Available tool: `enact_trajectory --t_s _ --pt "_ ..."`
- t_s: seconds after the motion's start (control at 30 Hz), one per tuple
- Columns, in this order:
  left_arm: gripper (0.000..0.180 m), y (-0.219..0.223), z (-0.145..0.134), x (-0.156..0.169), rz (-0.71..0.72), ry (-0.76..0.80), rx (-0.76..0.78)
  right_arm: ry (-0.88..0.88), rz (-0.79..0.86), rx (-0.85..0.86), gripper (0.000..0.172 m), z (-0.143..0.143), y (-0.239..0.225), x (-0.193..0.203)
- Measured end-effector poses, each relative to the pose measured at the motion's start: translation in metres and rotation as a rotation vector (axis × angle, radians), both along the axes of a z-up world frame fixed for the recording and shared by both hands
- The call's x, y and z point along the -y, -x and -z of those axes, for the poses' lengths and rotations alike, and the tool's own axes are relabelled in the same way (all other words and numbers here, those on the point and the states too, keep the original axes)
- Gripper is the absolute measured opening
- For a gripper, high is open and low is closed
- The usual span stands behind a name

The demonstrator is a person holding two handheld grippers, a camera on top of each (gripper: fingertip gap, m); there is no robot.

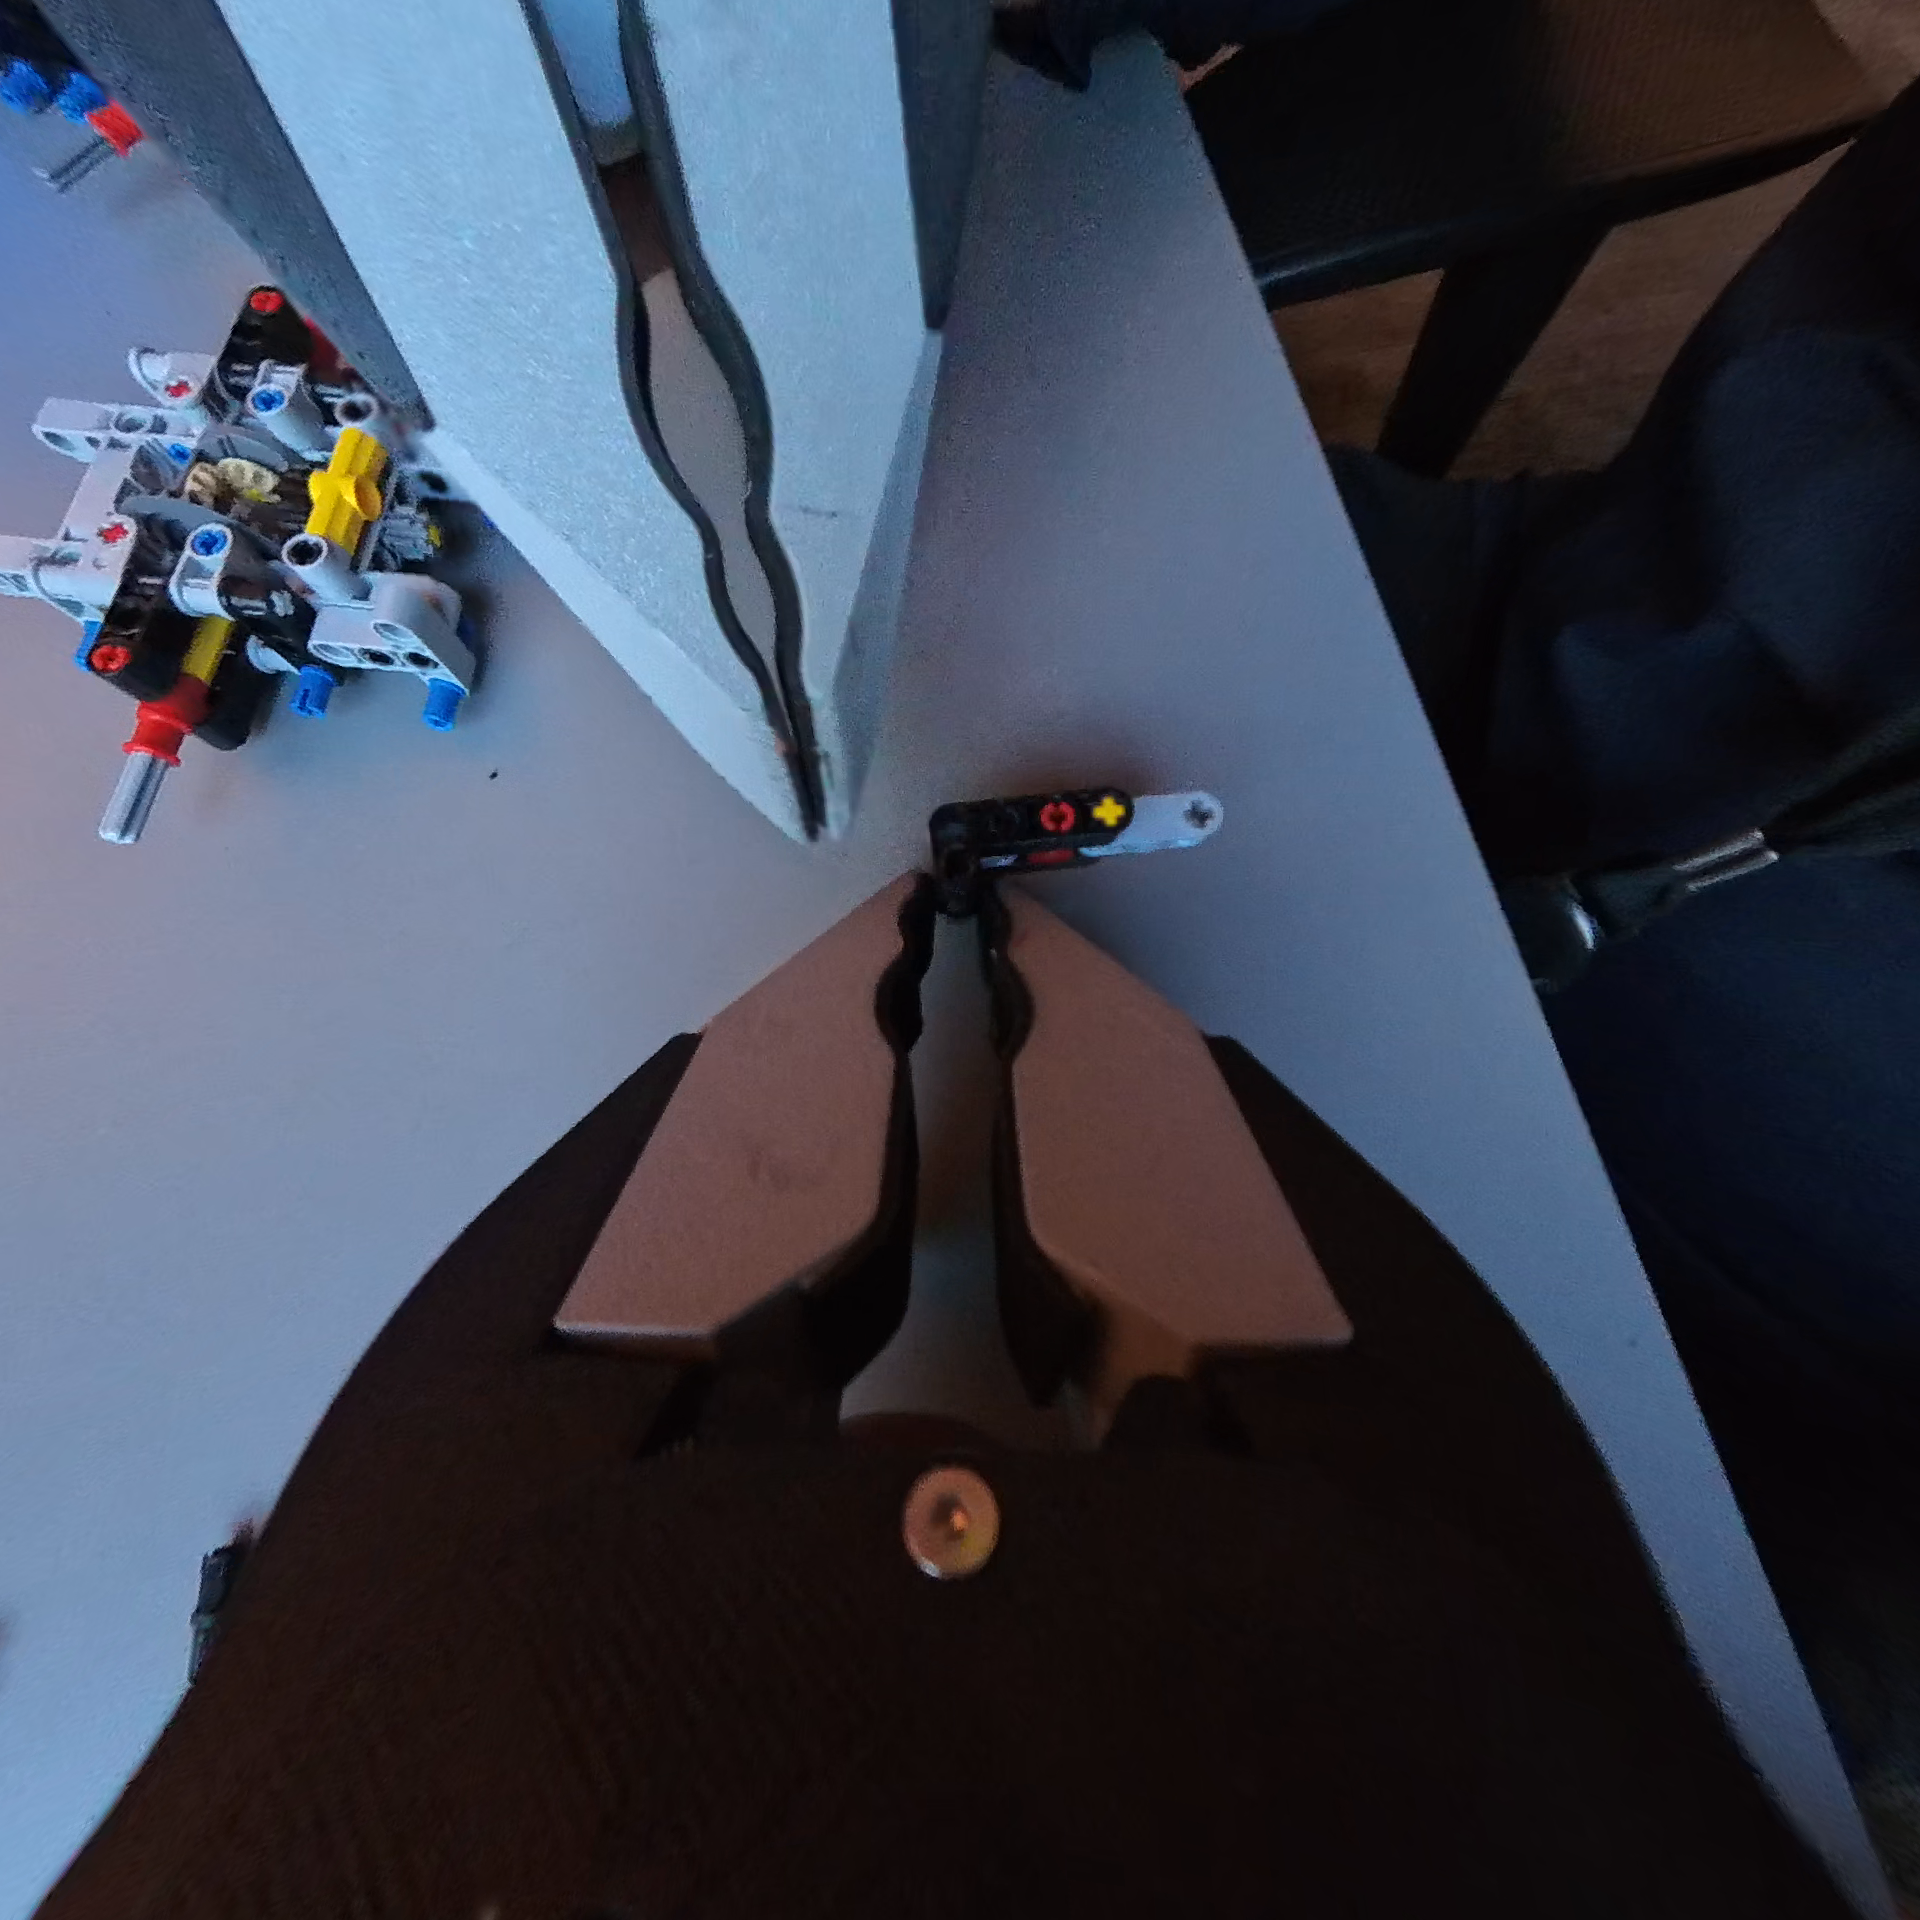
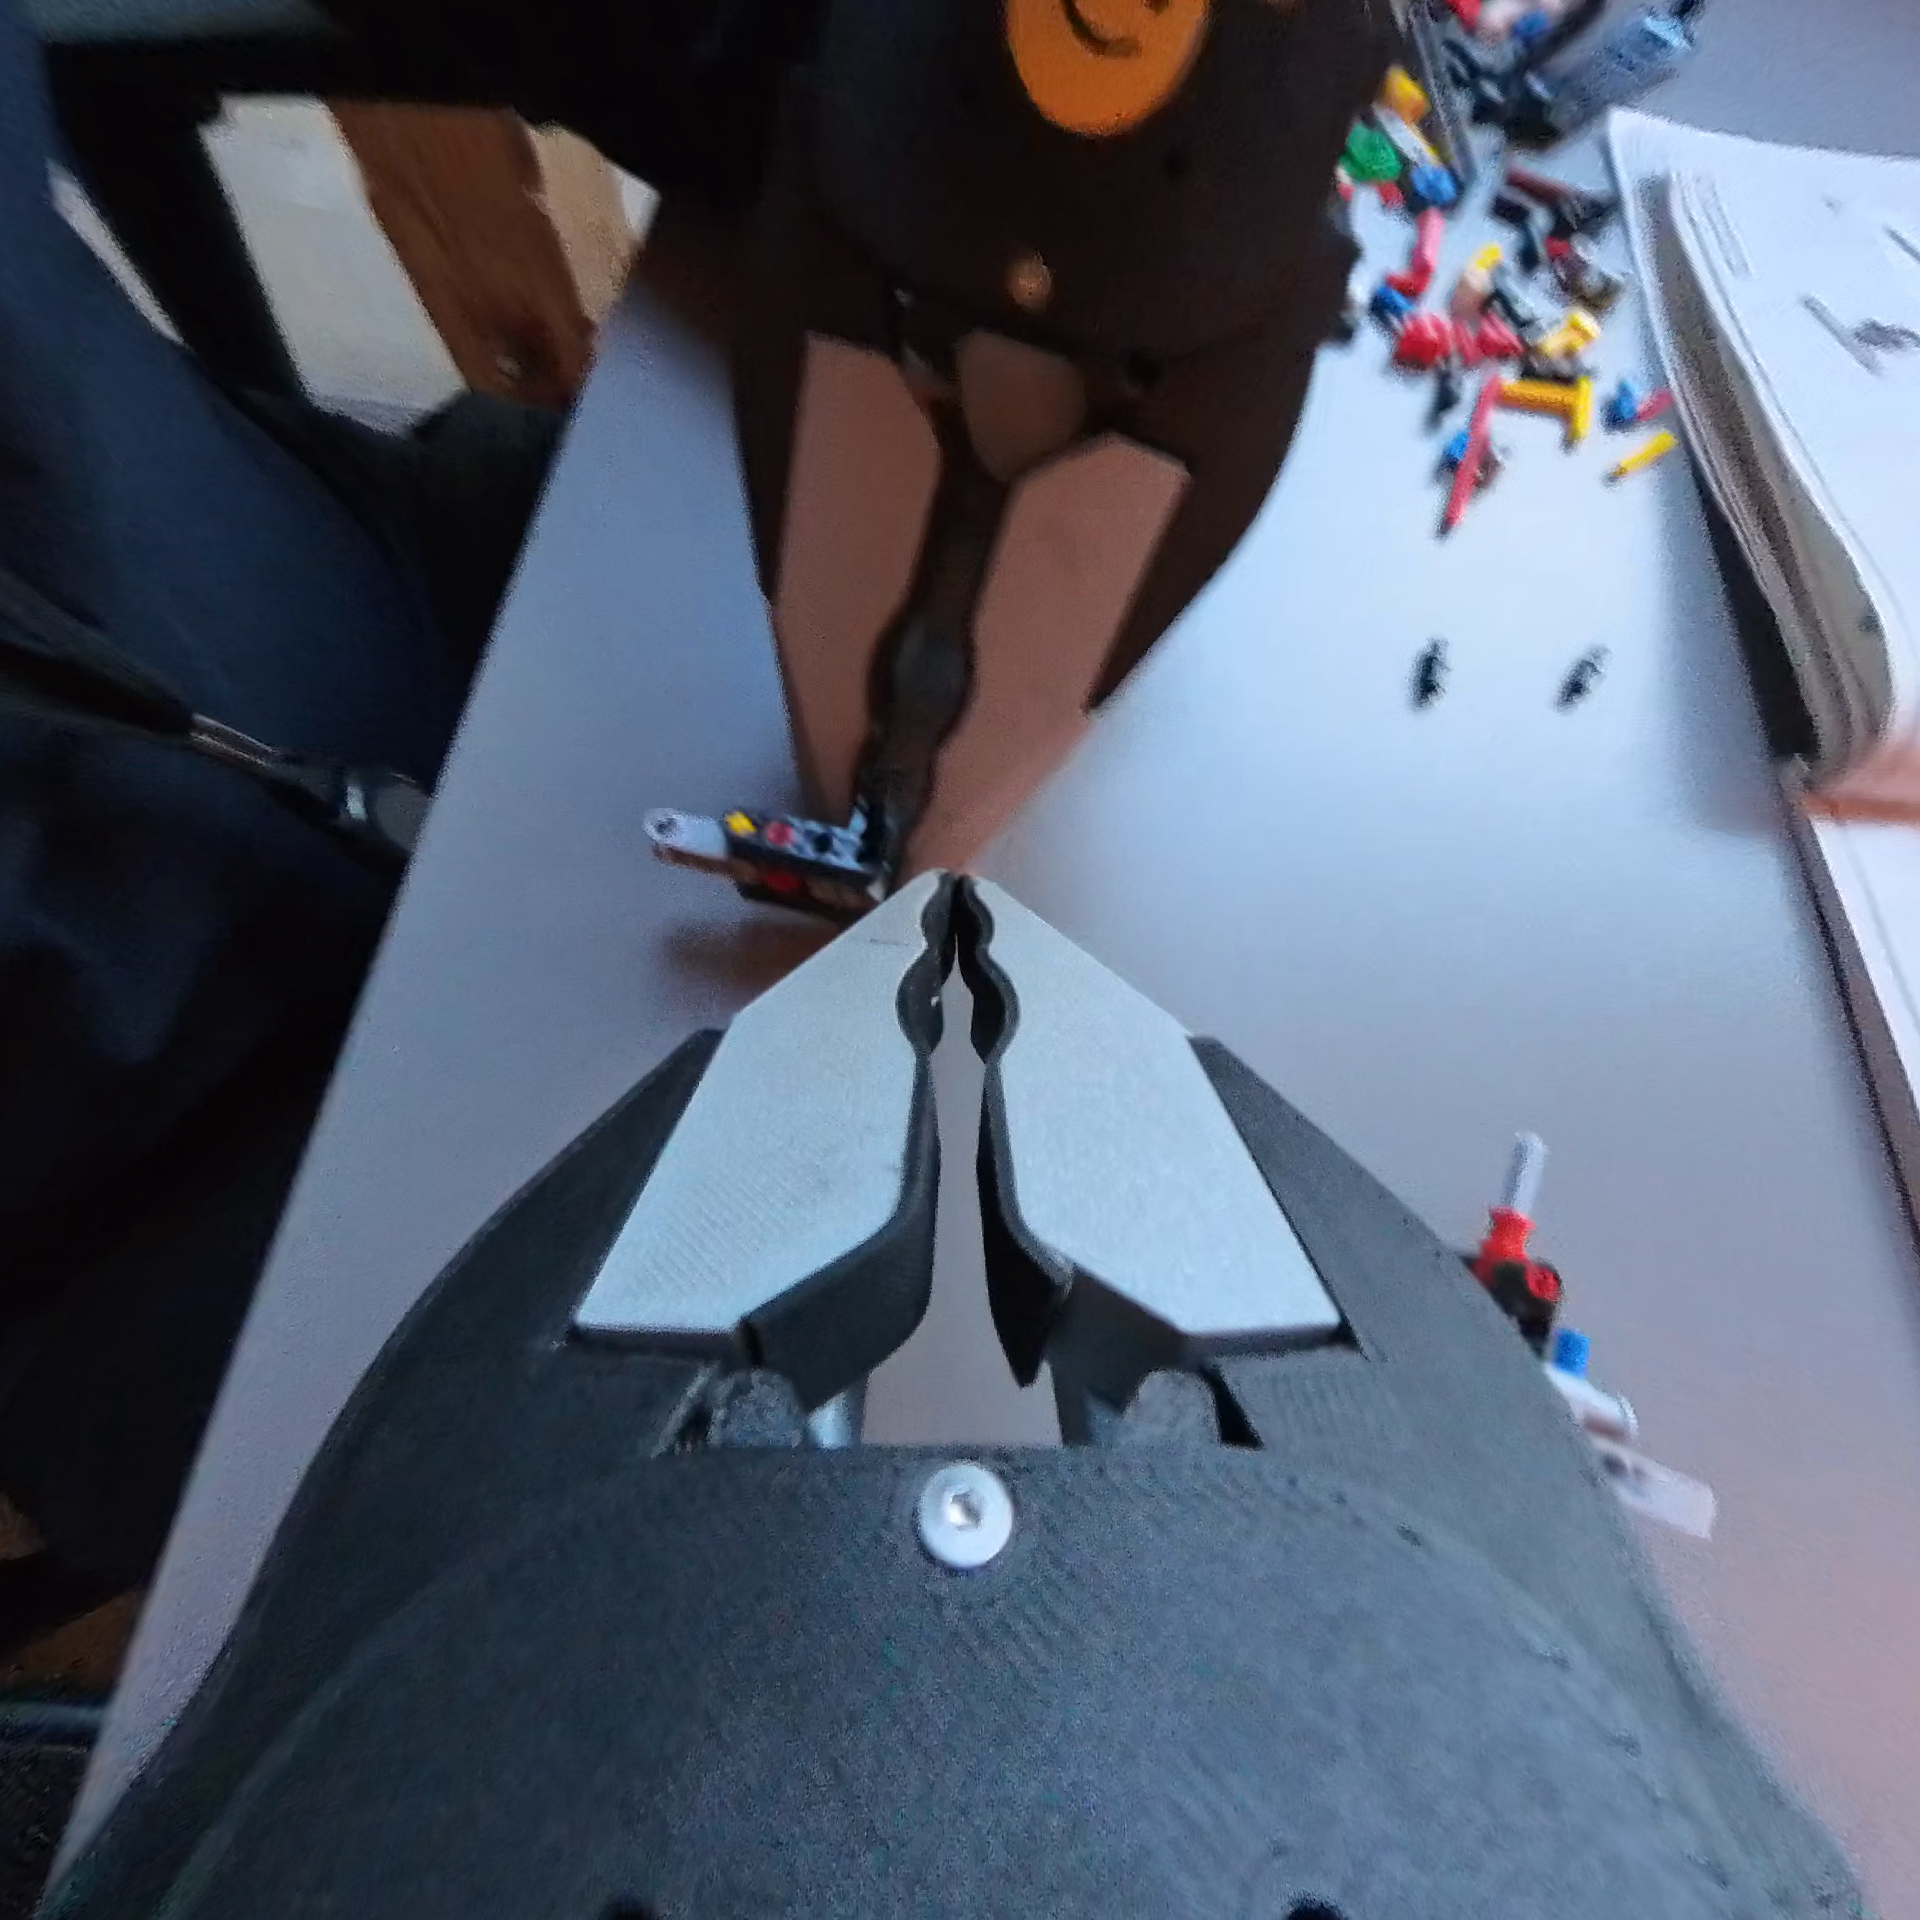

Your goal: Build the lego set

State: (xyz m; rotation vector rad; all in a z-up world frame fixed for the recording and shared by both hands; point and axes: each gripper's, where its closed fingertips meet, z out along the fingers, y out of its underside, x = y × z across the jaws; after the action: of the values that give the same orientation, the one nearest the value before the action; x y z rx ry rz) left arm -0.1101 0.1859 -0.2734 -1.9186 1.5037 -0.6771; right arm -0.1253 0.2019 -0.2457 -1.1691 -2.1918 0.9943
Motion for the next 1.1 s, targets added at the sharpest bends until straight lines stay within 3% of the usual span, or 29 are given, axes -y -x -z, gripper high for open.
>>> enact_trajectory --t_s 0.2,0.27,0.4,0.7,0.87,0.93,1.03,1.1 --pt "0.006 0.009 0.0 -0.017 -0.098 0.015 0.003 -0.052 0.123 0.056 0.0 0.021 -0.007 -0.03" --pt "0.005 0.015 0.0 -0.025 -0.169 0.039 0.01 -0.001 0.16 0.011 0.022 0.011 -0.002 -0.029" --pt "0.005 0.028 -0.001 -0.038 -0.351 0.187 0.054 0.079 0.212 -0.059 0.044 -0.005 0.008 -0.022" --pt "0.005 0.037 -0.001 -0.043 -0.414 0.21 0.0 0.171 0.286 -0.122 0.045 -0.023 0.025 -0.014" --pt "0.008 0.04 -0.001 -0.041 -0.42 0.21 -0.029 0.039 0.344 -0.032 0.033 0.001 0.025 -0.022" --pt "0.009 0.044 -0.001 -0.039 -0.422 0.218 -0.039 0.085 0.329 -0.007 0.011 0.002 0.021 -0.019" --pt "0.011 0.046 -0.002 -0.027 -0.369 0.264 -0.028 0.123 0.374 0.065 0.004 0.015 0.015 -0.031" --pt "0.009 0.047 -0.003 -0.021 -0.341 0.301 -0.003 0.251 0.365 0.106 0.003 0.016 0.014 -0.028"
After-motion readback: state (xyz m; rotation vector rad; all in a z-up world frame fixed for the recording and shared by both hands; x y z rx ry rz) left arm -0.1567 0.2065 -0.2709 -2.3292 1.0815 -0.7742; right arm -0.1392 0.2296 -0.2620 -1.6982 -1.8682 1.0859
